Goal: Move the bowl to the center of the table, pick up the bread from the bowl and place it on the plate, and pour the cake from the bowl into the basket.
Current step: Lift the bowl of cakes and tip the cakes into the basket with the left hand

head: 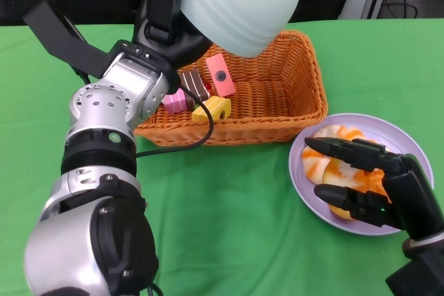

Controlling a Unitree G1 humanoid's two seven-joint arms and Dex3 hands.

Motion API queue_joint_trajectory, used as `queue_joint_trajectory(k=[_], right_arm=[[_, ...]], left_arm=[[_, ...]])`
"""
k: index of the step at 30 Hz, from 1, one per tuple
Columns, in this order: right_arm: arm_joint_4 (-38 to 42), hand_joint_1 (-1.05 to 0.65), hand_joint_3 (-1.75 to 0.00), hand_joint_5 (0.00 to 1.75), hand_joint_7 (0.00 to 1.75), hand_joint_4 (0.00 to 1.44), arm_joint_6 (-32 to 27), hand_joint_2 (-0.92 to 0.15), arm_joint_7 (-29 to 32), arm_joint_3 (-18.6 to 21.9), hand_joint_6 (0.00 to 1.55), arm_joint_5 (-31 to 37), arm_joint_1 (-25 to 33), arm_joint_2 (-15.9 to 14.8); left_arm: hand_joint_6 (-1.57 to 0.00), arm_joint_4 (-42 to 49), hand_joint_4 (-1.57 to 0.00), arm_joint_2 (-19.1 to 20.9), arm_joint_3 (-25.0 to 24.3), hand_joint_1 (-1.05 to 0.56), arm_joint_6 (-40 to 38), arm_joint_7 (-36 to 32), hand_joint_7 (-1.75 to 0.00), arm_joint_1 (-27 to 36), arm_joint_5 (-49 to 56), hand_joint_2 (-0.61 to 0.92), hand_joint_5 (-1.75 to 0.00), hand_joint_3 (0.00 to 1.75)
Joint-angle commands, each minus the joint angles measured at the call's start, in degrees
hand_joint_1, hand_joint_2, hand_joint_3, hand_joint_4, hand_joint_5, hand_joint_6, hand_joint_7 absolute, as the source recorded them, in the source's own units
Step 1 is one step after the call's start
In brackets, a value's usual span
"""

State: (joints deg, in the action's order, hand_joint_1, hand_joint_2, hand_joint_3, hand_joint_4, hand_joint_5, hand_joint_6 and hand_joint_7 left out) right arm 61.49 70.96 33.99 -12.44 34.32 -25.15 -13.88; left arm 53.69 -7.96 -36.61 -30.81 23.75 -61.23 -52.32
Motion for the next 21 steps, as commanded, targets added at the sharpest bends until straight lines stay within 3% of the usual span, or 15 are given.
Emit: queue_joint_trajectory(k=[1,11,21], right_arm=[[-0.54,-0.55,-0.06,0.11,0.01,1.01,0.61,-0.92,0.45,0.25,0.82,-0.11,0.38,-1.01],[-0.75,-0.57,-0.08,0.11,0.00,1.00,0.34,-0.92,0.80,0.22,0.81,0.18,0.44,-1.04],[-0.66,-0.57,-0.08,0.12,0.00,1.00,0.35,-0.92,0.73,0.25,0.81,0.02,0.46,-0.95]], left_arm=[[-0.61,-0.41,-0.67,0.50,-0.22,-0.05,0.11,0.97,-1.75,-1.05,-1.05,0.53,-1.75,1.18],[-0.61,-1.76,-0.66,0.12,-0.17,-0.06,-0.60,-0.38,-1.75,-0.83,-1.26,0.56,-1.75,1.12],[-0.61,-2.34,-0.68,0.55,1.86,-0.07,0.31,3.29,-1.75,0.13,0.58,0.56,-1.75,1.13]])
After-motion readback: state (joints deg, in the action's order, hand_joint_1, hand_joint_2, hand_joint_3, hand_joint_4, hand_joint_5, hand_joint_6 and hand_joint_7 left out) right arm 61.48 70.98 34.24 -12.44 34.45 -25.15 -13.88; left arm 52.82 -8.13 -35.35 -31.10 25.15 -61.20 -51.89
